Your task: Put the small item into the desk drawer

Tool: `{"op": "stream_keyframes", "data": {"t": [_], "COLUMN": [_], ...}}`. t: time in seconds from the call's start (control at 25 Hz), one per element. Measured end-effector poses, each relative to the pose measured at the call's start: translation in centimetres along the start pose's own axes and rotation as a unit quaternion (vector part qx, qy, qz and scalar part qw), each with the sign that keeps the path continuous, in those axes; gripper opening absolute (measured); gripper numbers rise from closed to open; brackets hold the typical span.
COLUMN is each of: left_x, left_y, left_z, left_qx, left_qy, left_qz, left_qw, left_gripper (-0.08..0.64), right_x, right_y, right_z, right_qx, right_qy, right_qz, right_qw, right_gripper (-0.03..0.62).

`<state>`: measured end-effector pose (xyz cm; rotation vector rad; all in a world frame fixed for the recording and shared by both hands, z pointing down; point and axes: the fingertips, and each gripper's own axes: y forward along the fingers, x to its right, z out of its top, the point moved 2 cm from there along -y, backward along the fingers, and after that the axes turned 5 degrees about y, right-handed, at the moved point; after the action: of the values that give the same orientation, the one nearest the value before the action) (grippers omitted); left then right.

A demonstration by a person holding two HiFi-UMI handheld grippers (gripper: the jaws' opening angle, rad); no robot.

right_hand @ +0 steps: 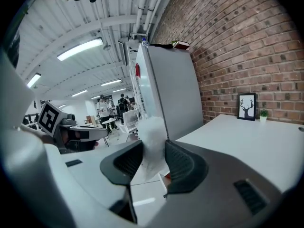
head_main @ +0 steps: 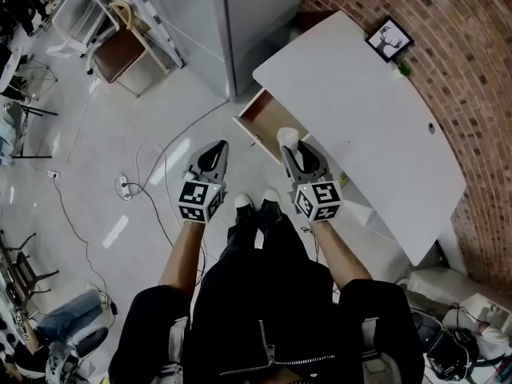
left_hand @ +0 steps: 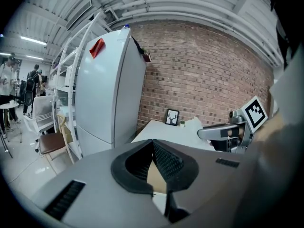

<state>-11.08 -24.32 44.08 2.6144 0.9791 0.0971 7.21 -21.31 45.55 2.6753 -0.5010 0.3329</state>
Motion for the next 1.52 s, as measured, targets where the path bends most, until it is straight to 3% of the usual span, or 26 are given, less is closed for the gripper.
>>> {"op": "stream_keyframes", "data": {"t": [1.16, 1.52], "left_x": [0.3, -1.5], "left_y": [3.8, 5.3], "left_z": [-6.9, -8.9], "left_qx": [-0.048, -0.056], "left_qy": [-0.034, -0.045], "left_qz": [0.015, 0.025], "left_qw": [0.9982, 0.9971], "left_gripper": [0.02, 0.02], "right_x": [4.4, 6.7], "right_y": [8.2, 11.2], "right_z": [-10.2, -14.6], "right_qx": [-0.11, -0.155], "right_qy": [0.0, -0.01], "right_qz": [0.026, 0.015], "right_qw": [0.994, 0.988], "right_gripper": [0.153, 0.153]}}
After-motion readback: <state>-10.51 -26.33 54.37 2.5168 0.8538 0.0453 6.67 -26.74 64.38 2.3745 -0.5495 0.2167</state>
